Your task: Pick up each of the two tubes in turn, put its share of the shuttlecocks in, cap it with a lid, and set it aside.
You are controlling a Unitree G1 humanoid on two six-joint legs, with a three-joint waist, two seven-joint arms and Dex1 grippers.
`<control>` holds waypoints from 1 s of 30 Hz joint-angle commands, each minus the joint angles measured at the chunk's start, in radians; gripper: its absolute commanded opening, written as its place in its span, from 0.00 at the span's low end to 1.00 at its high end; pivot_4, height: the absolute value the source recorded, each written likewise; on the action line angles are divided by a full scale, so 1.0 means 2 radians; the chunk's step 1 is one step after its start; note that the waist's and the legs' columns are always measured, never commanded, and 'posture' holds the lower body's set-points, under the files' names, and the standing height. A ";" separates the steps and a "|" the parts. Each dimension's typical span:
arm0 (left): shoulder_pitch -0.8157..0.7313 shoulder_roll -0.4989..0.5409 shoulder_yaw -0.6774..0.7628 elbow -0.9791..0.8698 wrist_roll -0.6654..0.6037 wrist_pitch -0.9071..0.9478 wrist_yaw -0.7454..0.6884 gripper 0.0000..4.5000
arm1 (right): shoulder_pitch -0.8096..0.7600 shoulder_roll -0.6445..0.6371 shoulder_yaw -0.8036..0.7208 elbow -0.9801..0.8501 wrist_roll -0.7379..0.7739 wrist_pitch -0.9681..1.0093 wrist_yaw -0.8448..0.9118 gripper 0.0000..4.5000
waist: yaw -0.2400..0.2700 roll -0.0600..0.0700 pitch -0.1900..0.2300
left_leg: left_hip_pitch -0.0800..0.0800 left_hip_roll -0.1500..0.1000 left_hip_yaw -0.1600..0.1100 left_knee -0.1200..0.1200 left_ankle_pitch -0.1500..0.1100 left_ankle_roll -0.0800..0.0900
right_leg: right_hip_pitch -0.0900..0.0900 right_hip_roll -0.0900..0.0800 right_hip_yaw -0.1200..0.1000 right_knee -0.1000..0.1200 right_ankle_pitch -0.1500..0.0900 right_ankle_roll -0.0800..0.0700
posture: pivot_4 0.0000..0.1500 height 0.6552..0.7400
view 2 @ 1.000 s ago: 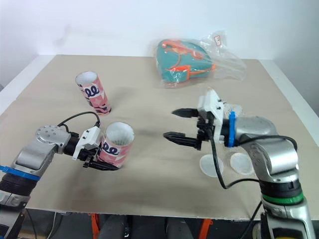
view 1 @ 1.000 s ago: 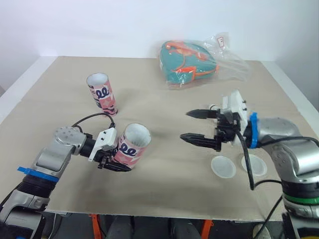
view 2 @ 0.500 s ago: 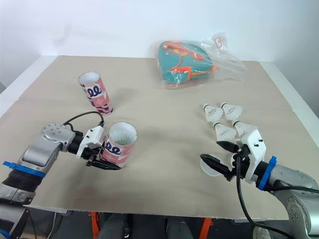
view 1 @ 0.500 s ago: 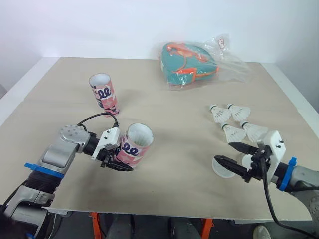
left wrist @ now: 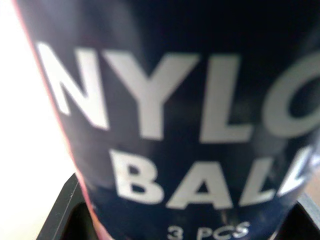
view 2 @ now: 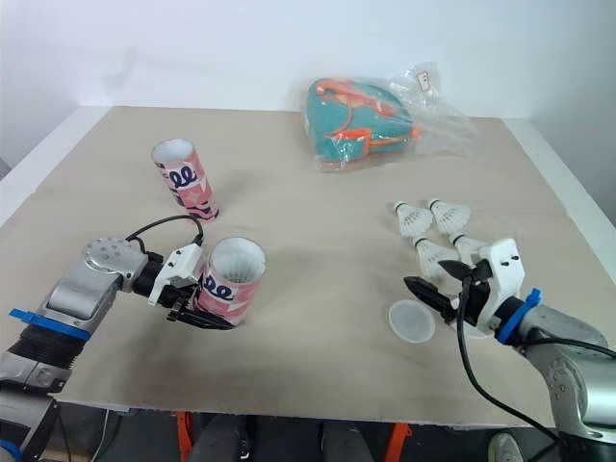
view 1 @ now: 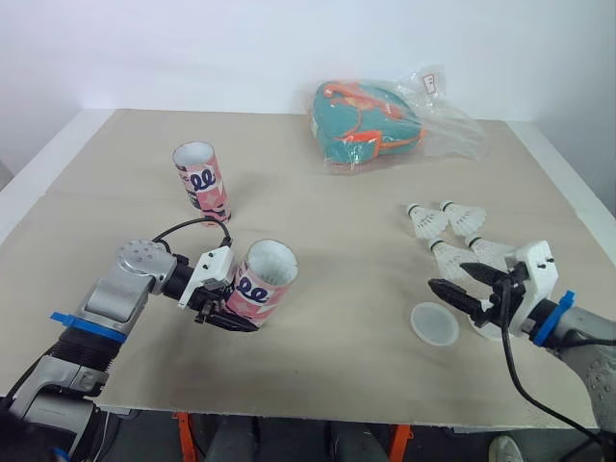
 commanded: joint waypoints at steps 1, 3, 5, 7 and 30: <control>0.001 -0.008 -0.018 0.008 0.011 -0.004 0.005 0.59 | -0.024 -0.008 0.013 0.017 -0.013 -0.009 -0.005 0.98 | 0.000 0.000 0.000 | 0.000 0.000 0.000 0.000 0.000 0.000 | 0.000 0.000 0.000 0.000 0.000 0.000 | 1.00 0.99; 0.000 -0.008 -0.017 0.008 0.011 -0.004 0.006 0.59 | -0.038 -0.007 0.021 0.029 -0.018 -0.009 -0.008 0.98 | 0.000 0.000 0.000 | 0.000 0.000 0.000 0.000 0.000 0.000 | 0.000 0.000 0.000 0.000 0.000 0.000 | 1.00 0.99; 0.000 -0.008 -0.017 0.009 0.010 -0.004 0.006 0.59 | -0.048 -0.006 0.027 0.039 -0.024 -0.009 -0.013 0.98 | 0.000 0.000 0.000 | 0.000 0.000 0.000 0.000 0.000 0.000 | 0.000 0.000 0.000 0.000 0.001 0.000 | 1.00 0.99; 0.001 -0.008 -0.017 0.008 0.010 -0.004 0.007 0.59 | -0.054 -0.004 0.032 0.047 -0.032 -0.012 -0.019 0.98 | 0.000 0.000 0.000 | 0.000 0.000 0.000 0.000 0.000 0.000 | 0.000 0.000 0.000 0.000 0.001 0.000 | 1.00 0.99; 0.008 -0.008 -0.014 -0.001 0.007 0.002 0.013 0.59 | -0.060 0.002 0.062 0.012 -0.047 -0.008 -0.034 0.00 | 0.000 0.000 0.000 | 0.000 0.000 0.000 0.000 0.000 0.000 | 0.000 0.000 0.000 0.000 0.001 0.001 | 1.00 0.99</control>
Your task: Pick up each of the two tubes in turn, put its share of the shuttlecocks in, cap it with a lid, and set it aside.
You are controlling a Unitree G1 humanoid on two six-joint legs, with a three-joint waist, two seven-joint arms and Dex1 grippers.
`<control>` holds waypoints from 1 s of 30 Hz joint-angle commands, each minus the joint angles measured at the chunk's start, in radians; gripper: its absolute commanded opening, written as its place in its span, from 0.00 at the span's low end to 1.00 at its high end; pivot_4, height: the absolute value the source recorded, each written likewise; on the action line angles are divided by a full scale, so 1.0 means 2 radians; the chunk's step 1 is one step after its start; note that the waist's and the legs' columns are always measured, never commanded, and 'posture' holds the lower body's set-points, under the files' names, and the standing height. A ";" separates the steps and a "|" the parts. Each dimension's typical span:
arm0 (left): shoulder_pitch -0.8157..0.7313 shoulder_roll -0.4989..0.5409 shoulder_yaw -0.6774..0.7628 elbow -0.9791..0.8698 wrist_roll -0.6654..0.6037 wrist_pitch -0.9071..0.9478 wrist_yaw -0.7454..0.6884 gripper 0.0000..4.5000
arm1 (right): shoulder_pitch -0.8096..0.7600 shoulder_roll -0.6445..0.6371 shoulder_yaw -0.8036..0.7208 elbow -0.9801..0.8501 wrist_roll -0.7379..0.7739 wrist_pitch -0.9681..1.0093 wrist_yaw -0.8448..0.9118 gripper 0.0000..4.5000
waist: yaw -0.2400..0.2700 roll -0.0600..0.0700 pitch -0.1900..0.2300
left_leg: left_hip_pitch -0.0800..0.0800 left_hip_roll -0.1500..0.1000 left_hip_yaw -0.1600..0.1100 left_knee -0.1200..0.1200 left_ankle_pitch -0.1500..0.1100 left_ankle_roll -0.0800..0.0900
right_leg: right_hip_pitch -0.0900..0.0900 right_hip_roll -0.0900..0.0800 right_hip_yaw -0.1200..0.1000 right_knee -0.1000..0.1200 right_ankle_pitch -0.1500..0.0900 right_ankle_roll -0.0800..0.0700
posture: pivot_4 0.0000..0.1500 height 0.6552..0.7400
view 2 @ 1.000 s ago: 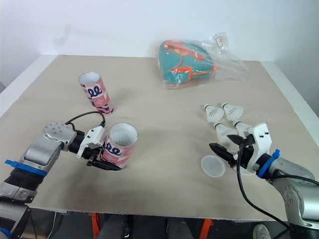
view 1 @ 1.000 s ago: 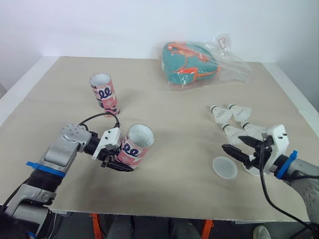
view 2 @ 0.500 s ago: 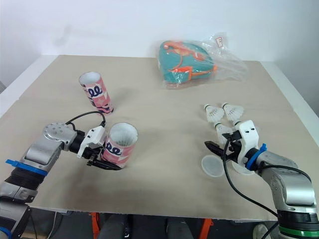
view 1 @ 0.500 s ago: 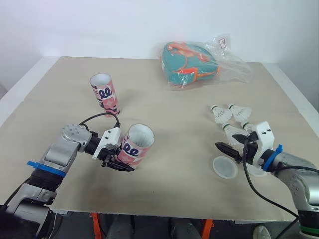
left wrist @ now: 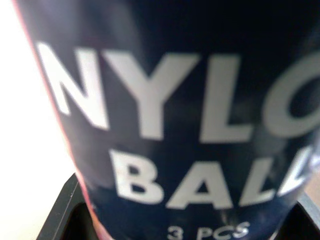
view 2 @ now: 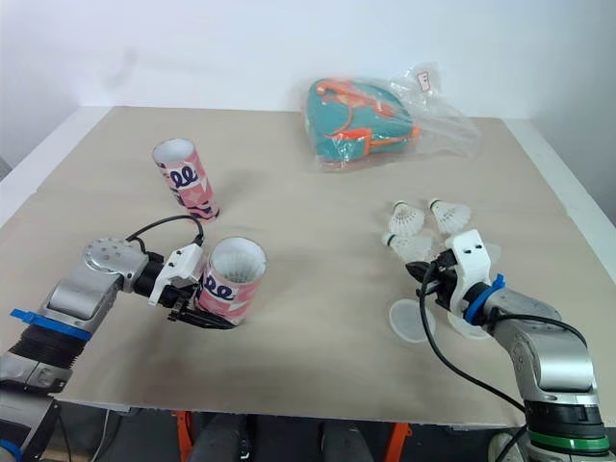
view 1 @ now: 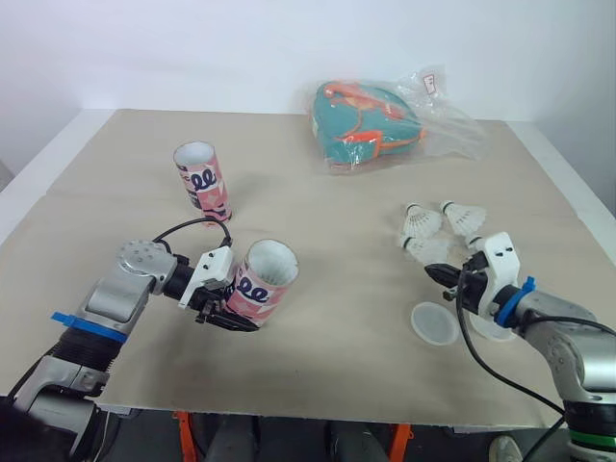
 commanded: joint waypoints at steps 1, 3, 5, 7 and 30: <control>0.007 -0.008 -0.016 -0.002 0.007 0.005 0.011 0.59 | 0.006 -0.013 -0.010 -0.038 0.012 -0.002 0.015 0.00 | 0.000 0.000 0.000 | 0.000 0.000 0.000 0.000 0.000 0.000 | 0.000 0.000 0.000 0.000 0.000 0.000 | 1.00 0.99; 0.007 -0.008 -0.016 -0.002 0.007 0.005 0.011 0.59 | 0.009 -0.019 -0.012 -0.047 0.016 0.001 0.023 0.00 | 0.000 0.000 0.000 | 0.000 0.000 0.000 0.000 0.000 0.000 | 0.000 0.000 0.000 0.000 0.000 0.000 | 1.00 0.99; 0.008 -0.008 -0.016 -0.002 0.007 0.005 0.011 0.59 | 0.011 -0.024 -0.015 -0.055 0.019 0.002 0.029 0.00 | 0.000 0.000 0.000 | 0.000 0.000 0.000 0.000 0.000 0.000 | 0.000 0.000 0.000 0.000 0.000 0.000 | 1.00 0.99; 0.008 -0.009 -0.017 -0.001 0.007 0.005 0.011 0.59 | 0.005 -0.027 -0.023 -0.065 0.032 0.004 0.038 0.00 | 0.000 0.000 0.000 | 0.000 0.000 0.000 0.000 0.000 0.000 | 0.000 0.000 0.000 0.000 0.000 0.000 | 1.00 0.99; 0.009 -0.012 -0.013 -0.003 0.008 0.008 0.016 0.59 | -0.086 -0.041 0.023 -0.092 0.092 -0.014 0.113 0.00 | 0.001 0.000 0.000 | -0.001 0.000 0.000 0.001 0.000 0.000 | 0.000 0.000 0.000 0.000 0.000 0.000 | 1.00 0.99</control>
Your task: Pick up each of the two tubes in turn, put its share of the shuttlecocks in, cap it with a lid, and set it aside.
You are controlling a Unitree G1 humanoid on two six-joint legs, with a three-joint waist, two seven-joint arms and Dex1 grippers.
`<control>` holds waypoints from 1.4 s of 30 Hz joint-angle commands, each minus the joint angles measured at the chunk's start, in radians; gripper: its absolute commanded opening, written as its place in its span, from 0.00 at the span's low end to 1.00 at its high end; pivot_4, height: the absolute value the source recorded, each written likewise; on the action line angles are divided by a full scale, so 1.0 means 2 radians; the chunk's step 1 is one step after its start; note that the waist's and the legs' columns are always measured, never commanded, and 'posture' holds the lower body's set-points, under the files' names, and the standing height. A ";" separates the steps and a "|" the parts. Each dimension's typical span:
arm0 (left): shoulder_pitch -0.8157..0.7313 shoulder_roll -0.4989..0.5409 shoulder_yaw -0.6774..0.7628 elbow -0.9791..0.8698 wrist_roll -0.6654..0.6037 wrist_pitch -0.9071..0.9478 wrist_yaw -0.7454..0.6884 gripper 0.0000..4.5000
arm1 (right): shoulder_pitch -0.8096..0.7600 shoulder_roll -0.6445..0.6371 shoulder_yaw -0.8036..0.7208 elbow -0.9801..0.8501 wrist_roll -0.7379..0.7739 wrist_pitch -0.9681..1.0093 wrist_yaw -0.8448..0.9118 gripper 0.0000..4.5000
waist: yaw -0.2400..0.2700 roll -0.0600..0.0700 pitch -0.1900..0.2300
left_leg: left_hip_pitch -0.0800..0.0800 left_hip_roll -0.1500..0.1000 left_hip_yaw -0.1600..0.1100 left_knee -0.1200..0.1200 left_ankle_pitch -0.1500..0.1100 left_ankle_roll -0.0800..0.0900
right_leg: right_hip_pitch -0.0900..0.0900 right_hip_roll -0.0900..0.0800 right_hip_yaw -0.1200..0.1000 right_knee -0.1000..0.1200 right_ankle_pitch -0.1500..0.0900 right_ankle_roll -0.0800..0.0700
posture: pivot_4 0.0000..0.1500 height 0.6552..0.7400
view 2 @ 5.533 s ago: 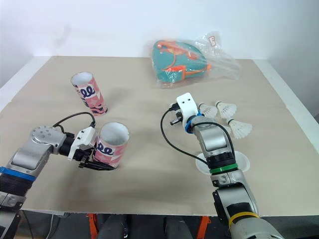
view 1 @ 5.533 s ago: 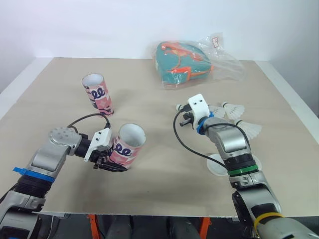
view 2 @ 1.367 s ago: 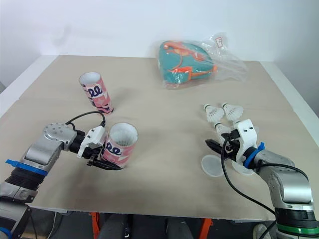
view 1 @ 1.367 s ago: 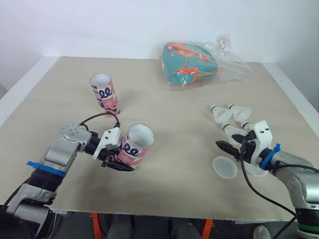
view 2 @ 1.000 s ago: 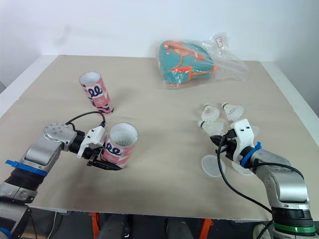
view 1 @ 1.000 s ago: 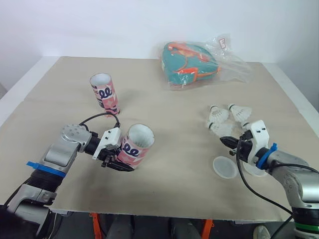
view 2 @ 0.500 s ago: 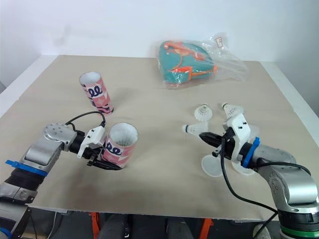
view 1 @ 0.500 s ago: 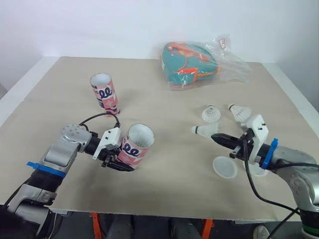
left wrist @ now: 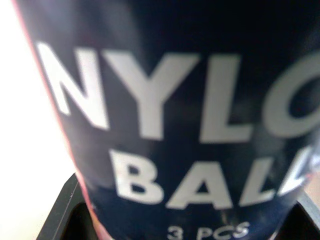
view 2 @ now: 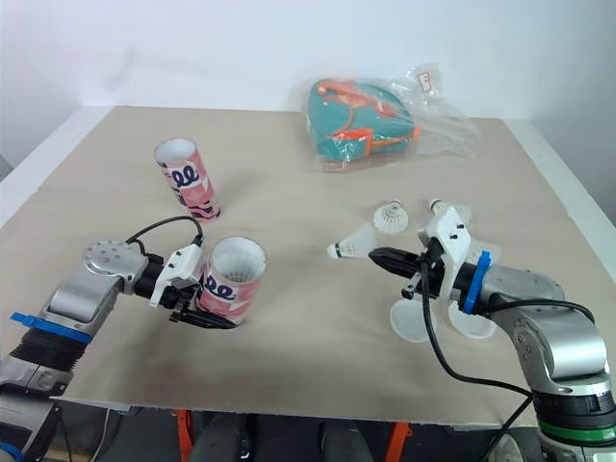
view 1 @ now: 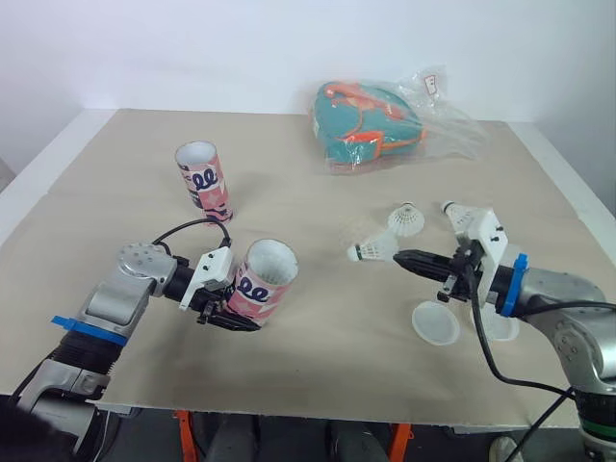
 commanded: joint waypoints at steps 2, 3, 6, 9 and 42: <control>0.000 -0.007 -0.017 0.003 0.008 0.007 0.008 0.59 | -0.045 0.002 -0.004 -0.038 0.037 0.002 0.009 0.00 | 0.000 0.000 0.000 | 0.000 0.000 0.000 0.000 0.000 0.000 | 0.000 0.000 0.000 0.000 0.000 0.000 | 1.00 0.99; -0.001 -0.007 -0.017 0.004 0.009 0.007 0.008 0.59 | -0.055 0.001 -0.003 -0.043 0.043 0.004 0.011 0.00 | 0.000 0.000 0.000 | 0.000 0.000 0.000 0.000 0.000 0.000 | 0.000 0.000 0.000 0.000 0.000 0.000 | 1.00 0.99; -0.002 -0.007 -0.017 0.005 0.009 0.007 0.008 0.59 | -0.091 -0.008 0.010 -0.061 0.051 0.006 0.021 0.00 | 0.000 0.000 0.000 | 0.000 0.000 0.000 0.000 0.000 0.000 | 0.000 0.000 0.000 0.000 0.000 0.000 | 1.00 0.99; -0.003 -0.007 -0.017 0.005 0.009 0.007 0.008 0.59 | -0.126 -0.018 0.033 -0.076 0.051 0.004 0.039 0.00 | 0.000 0.000 0.000 | 0.000 0.000 0.000 0.000 0.000 0.000 | 0.000 0.000 0.000 0.000 0.000 0.000 | 1.00 0.99; -0.009 -0.010 -0.018 0.009 0.011 0.006 0.008 0.59 | -0.194 -0.014 0.107 -0.066 0.046 -0.024 0.113 0.00 | 0.001 0.000 0.000 | 0.000 0.001 0.001 0.000 0.000 0.000 | -0.001 -0.001 -0.001 0.000 0.000 -0.001 | 1.00 0.99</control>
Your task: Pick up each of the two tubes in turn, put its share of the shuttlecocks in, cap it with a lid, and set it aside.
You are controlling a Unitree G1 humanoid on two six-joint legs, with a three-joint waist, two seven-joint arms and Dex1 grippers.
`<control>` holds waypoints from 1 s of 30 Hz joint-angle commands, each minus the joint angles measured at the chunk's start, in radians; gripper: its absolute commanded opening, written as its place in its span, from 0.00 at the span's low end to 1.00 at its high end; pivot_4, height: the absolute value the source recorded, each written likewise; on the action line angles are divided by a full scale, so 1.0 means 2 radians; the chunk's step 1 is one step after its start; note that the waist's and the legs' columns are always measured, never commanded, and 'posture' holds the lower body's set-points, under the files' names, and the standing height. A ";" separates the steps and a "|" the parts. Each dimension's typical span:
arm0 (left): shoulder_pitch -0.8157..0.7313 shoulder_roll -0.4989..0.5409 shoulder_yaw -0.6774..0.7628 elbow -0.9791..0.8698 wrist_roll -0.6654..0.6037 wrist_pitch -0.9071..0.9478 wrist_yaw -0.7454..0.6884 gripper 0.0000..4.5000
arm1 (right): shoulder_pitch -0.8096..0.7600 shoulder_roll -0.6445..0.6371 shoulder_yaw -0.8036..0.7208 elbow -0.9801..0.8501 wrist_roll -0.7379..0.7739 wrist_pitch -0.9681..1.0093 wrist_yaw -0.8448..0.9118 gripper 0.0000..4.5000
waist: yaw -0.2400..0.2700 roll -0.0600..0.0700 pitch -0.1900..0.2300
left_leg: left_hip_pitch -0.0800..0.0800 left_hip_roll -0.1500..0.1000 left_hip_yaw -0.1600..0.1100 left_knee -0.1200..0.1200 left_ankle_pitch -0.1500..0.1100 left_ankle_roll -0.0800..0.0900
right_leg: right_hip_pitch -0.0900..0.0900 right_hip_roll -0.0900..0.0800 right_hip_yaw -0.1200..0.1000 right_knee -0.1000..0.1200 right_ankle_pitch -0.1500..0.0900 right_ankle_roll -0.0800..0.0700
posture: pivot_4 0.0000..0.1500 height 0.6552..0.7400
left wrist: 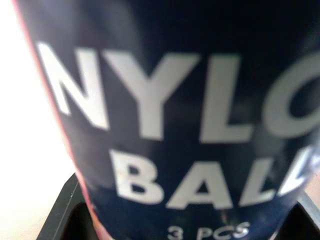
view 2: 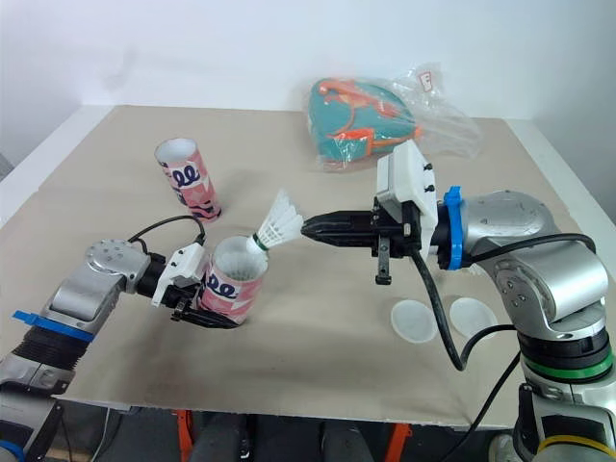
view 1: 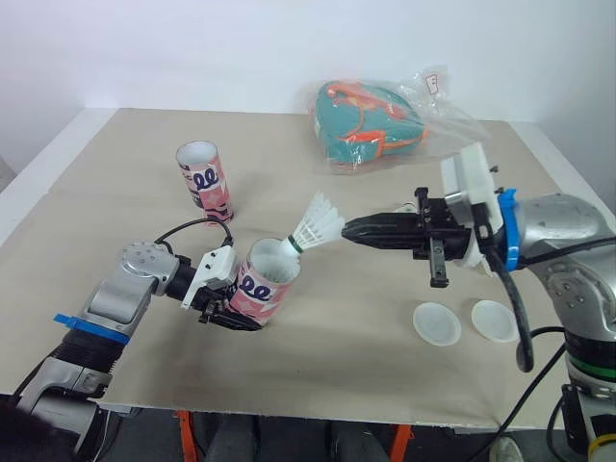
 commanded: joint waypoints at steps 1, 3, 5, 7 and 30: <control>-0.004 -0.008 -0.018 0.009 0.010 -0.002 0.008 0.59 | -0.016 0.007 0.018 -0.011 -0.014 -0.017 0.007 0.00 | 0.000 0.000 0.000 | 0.000 0.000 0.000 0.000 0.000 0.000 | 0.000 0.000 0.000 0.000 0.000 0.000 | 1.00 0.99; -0.006 -0.010 -0.019 0.011 0.011 -0.003 0.008 0.59 | -0.027 0.017 0.032 -0.004 -0.019 -0.021 0.012 0.00 | 0.000 0.000 0.000 | 0.000 0.000 0.000 0.000 0.000 0.000 | 0.000 0.000 0.000 0.000 0.000 0.000 | 1.00 0.99; -0.007 -0.011 -0.019 0.012 0.011 -0.003 0.008 0.59 | -0.035 0.026 0.043 0.002 -0.023 -0.025 0.019 0.00 | 0.000 0.000 0.000 | 0.000 0.000 0.000 0.000 0.000 0.000 | 0.000 0.000 0.000 0.000 0.000 0.000 | 1.00 0.99; -0.006 -0.011 -0.019 0.011 0.011 -0.004 0.008 0.59 | -0.043 0.036 0.055 0.008 -0.027 -0.029 0.026 0.00 | 0.000 0.000 0.000 | 0.000 0.000 0.000 0.000 0.000 0.000 | -0.001 0.000 0.000 0.000 0.000 0.000 | 1.00 0.99; 0.000 -0.007 -0.021 0.005 0.012 -0.006 0.006 0.59 | -0.151 0.072 0.112 0.133 -0.059 0.017 0.078 0.61 | 0.000 0.000 0.000 | 0.000 0.000 0.001 0.000 0.000 0.000 | -0.001 0.000 -0.001 0.000 0.001 -0.003 | 1.00 0.99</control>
